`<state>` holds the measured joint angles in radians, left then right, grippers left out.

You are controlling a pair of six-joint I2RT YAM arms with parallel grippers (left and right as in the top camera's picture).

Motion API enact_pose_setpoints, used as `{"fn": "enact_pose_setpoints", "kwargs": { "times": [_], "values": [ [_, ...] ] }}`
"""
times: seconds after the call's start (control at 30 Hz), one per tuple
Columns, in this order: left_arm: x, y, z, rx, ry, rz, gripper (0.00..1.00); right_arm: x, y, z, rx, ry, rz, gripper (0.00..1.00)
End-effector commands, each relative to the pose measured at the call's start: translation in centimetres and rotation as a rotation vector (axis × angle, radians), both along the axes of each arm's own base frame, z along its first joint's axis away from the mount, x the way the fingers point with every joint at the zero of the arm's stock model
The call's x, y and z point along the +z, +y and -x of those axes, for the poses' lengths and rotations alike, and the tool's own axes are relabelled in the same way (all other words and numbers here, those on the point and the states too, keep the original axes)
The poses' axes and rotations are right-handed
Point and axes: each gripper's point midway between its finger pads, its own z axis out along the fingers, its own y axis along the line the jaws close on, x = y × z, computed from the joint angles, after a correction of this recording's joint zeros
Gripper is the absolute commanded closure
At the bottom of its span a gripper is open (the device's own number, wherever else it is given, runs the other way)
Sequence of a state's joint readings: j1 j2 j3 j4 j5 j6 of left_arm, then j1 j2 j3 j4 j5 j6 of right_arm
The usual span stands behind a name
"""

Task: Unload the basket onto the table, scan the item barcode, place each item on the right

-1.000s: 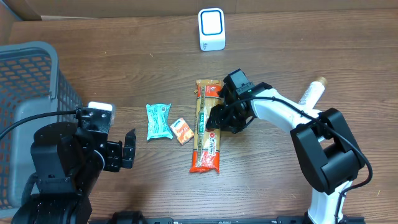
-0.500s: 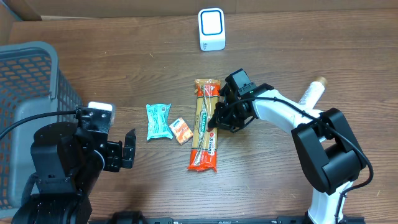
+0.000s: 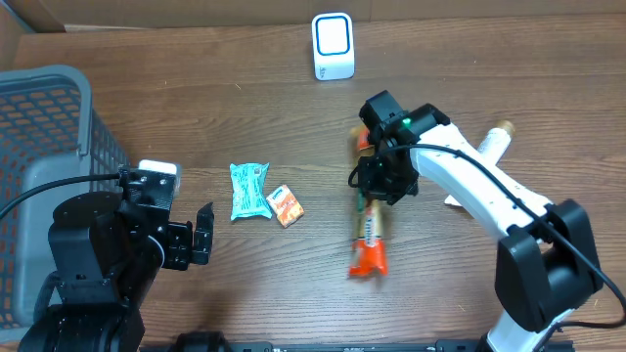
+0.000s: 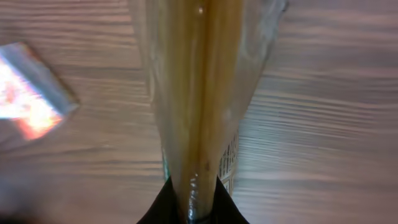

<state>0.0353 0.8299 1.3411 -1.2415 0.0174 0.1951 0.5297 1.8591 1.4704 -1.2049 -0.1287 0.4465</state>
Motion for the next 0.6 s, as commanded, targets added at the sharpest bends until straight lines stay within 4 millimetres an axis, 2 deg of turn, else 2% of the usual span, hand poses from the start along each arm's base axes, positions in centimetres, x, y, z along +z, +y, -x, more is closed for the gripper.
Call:
{"fn": "enact_pose_setpoints", "kwargs": {
  "times": [0.0, 0.13, 0.2, 0.33, 0.43, 0.57],
  "values": [
    [0.1, 0.2, 0.0, -0.004, -0.005, -0.023, 0.0, 3.5, -3.9, -2.5, 0.018, -0.244, 0.302, 0.96],
    [0.1, 0.2, 0.0, -0.004, -0.005, -0.023, 0.0, 3.4, -7.0, -2.3, 0.018, -0.272, 0.557, 0.96],
    [0.1, 0.2, 0.0, -0.004, -0.005, -0.023, 0.0, 2.5, -8.3, -2.1, 0.042, -0.235, 0.648, 0.97],
    [0.1, 0.2, 0.0, -0.004, -0.005, -0.023, 0.0, 0.0, -9.4, -1.5, 0.069, -0.123, 0.719, 0.97],
    [0.1, 0.2, 0.0, -0.004, -0.004, -0.023, 0.0, -1.4, -8.9, -1.0, 0.087, -0.078, 0.716, 0.96],
    [0.1, 0.2, 0.0, -0.004, -0.004, -0.023, 0.0, -2.5, -5.6, -0.3, 0.139, -0.07, 0.599, 0.96]
  ]
}}
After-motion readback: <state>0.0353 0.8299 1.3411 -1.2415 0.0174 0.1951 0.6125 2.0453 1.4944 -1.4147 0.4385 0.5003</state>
